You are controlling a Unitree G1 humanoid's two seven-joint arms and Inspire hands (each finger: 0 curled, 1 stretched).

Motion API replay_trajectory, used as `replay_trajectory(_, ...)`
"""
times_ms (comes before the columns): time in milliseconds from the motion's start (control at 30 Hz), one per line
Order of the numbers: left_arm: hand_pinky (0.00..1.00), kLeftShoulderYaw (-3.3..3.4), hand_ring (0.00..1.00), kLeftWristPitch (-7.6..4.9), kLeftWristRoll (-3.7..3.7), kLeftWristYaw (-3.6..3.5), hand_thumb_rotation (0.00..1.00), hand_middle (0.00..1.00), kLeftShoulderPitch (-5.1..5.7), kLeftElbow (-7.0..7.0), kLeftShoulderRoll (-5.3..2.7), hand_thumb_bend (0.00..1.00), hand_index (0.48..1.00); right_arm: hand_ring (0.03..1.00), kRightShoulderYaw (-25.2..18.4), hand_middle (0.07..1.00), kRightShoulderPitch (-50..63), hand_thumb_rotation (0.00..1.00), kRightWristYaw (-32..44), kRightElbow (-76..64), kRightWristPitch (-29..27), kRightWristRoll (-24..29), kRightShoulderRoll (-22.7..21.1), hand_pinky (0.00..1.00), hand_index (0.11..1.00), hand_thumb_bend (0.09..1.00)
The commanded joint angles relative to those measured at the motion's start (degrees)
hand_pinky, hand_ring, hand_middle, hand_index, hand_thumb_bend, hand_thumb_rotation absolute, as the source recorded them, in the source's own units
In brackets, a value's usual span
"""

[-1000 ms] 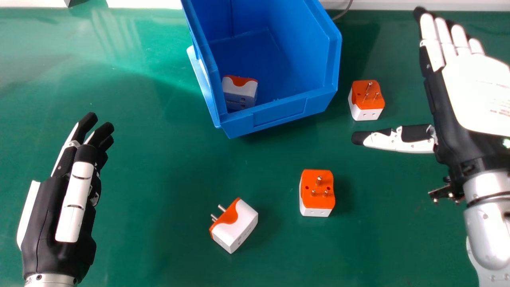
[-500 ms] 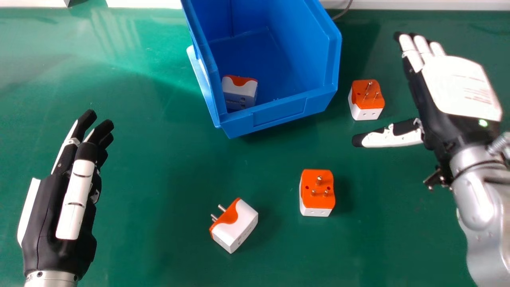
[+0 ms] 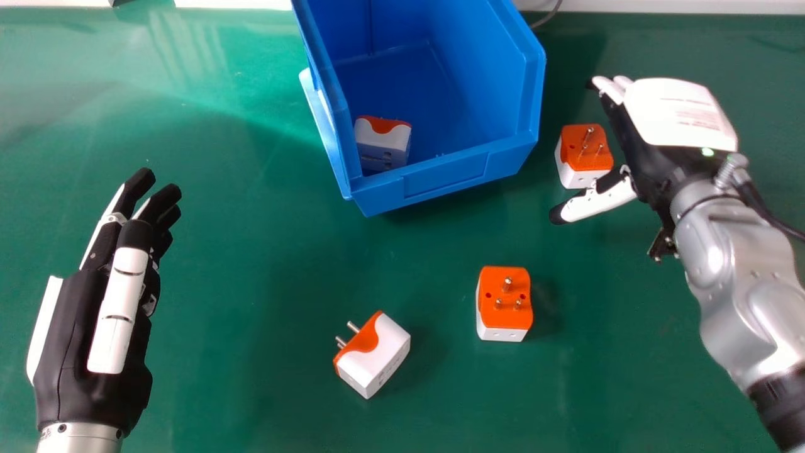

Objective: Pick all objects and put in blue box

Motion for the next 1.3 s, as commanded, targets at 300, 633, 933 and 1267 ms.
replay_trajectory(300, 1.00, 0.56, 0.96, -0.58, -0.09, -0.46, 0.79, 0.92, 0.72, -1.54, 1.01, 0.57, 0.940, 0.870, 2.89, 0.881, -10.11, 0.31, -5.62, 14.69, -2.78, 2.94, 0.07, 0.79, 0.848, 0.902)
replay_trajectory(633, 1.00, 0.63, 0.96, -0.48, -0.05, 0.07, 0.78, 0.92, 1.10, -1.75, 0.71, 0.59, 0.939, 0.870, 4.86, 0.877, -15.81, 0.31, -5.58, 24.99, -4.28, 5.16, 0.30, 0.80, 0.841, 0.889)
replay_trajectory(933, 1.00, 0.62, 0.95, -0.71, -0.07, -0.06, 0.77, 0.92, 2.06, -2.53, 0.70, 0.61, 0.937, 0.869, 6.81, 0.878, -19.10, 0.30, -6.06, 30.68, -5.62, 6.78, 0.68, 0.81, 0.842, 0.860)
replay_trajectory(1267, 1.00, 0.56, 0.96, -0.77, -0.12, -0.02, 0.77, 0.92, 2.47, -2.69, 0.54, 0.61, 0.943, 0.854, 8.45, 0.868, -21.12, 0.29, -6.79, 33.79, -6.74, 7.62, 0.88, 0.79, 0.825, 0.861)
